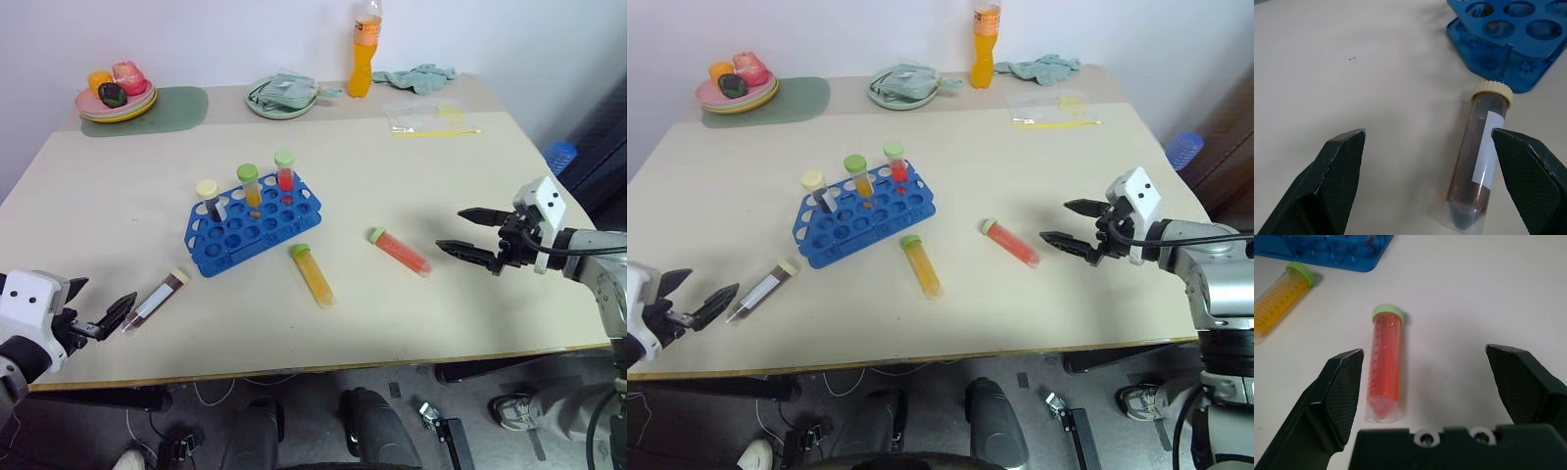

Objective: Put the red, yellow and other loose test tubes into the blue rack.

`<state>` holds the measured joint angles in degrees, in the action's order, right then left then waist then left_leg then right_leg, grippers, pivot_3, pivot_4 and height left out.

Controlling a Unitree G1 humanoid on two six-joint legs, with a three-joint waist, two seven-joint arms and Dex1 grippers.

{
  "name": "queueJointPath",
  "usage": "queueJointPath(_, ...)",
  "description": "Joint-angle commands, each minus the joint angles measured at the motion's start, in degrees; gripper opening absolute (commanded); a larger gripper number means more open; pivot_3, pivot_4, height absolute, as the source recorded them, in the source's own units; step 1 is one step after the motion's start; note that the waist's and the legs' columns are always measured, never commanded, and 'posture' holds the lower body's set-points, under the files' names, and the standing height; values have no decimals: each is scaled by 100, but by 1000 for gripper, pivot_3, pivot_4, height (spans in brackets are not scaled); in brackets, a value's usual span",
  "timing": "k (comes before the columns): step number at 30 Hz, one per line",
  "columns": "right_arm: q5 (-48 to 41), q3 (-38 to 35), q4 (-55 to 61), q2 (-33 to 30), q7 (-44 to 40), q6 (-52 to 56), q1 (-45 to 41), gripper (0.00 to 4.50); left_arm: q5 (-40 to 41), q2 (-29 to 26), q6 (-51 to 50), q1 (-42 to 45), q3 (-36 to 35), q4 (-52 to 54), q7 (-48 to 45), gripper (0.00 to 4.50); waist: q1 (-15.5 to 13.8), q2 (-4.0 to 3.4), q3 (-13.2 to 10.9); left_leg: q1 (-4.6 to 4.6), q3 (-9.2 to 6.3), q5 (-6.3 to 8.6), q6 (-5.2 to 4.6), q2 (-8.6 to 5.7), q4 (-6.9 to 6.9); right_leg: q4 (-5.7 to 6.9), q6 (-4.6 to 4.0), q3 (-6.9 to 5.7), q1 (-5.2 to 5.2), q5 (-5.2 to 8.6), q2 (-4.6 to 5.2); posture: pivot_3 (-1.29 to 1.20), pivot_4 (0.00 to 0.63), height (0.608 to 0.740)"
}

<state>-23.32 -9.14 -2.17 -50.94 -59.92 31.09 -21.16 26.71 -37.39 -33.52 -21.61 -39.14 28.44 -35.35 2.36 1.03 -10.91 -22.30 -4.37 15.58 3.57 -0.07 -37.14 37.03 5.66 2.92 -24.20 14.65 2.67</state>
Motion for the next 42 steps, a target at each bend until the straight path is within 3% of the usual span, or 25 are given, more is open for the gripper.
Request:
queueJointPath(1, -35, 0, 224, -129, 23, 168, -186, 4389, 18, 79, 54, 31, 77, 208, 113, 4261, -1, 0, 0, 0, 0, 0, 0, 0, 0, 0, 0, 0, 0, 0, 0, 0, 150, 740)
queueJointPath(9, -107, 280, 766, 22, 405, 944, -531, 4389, 122, 183, 55, 197, 615, 683, 131, 4261, -3, -1, 0, 0, -1, 0, 0, 0, -1, 1, 2, 0, 0, -1, 0, 0, 150, 740)
queueJointPath(16, -61, 1337, 1750, 127, 1244, 3350, -1480, 4389, -379, 147, 397, 723, 2986, 1497, -69, 4261, -18, -2, 0, -1, -3, 0, 0, -2, -3, 4, 1, 3, -1, -2, 0, 0, 150, 740)
queueJointPath(23, 184, 2049, 1505, 806, 2398, 5704, -2762, 4389, -557, 578, 513, 1511, 4238, 1325, -19, 4261, -16, -3, 1, -8, -7, 0, 0, -4, -2, 5, 1, 1, -8, -3, -1, 0, 150, 740)
queueJointPath(28, 326, 2600, 1063, 1000, 2697, 5826, -3118, 4389, -603, 698, 591, 1619, 4572, 1305, 17, 4261, -27, -4, 1, -10, -7, 0, -1, -7, -2, 5, 2, 1, -10, -3, 3, 0, 150, 740)
queueJointPath(39, 554, 3467, -11, 1238, 2594, 5124, -3542, 4389, -601, 728, 324, 1629, 4511, 1619, 350, 4261, 2, -4, 1, -9, -7, 0, -2, -7, -3, 8, 3, 0, -10, -3, 0, 0, 150, 740)
queueJointPath(42, 619, 3625, -192, 1262, 2483, 4938, -3560, 3559, -557, 735, 254, 1600, 4451, 1695, 450, 4500, 3, -4, 1, -9, -7, 0, -2, -7, -3, 8, 3, 0, -10, -3, 0, 0, 150, 740)
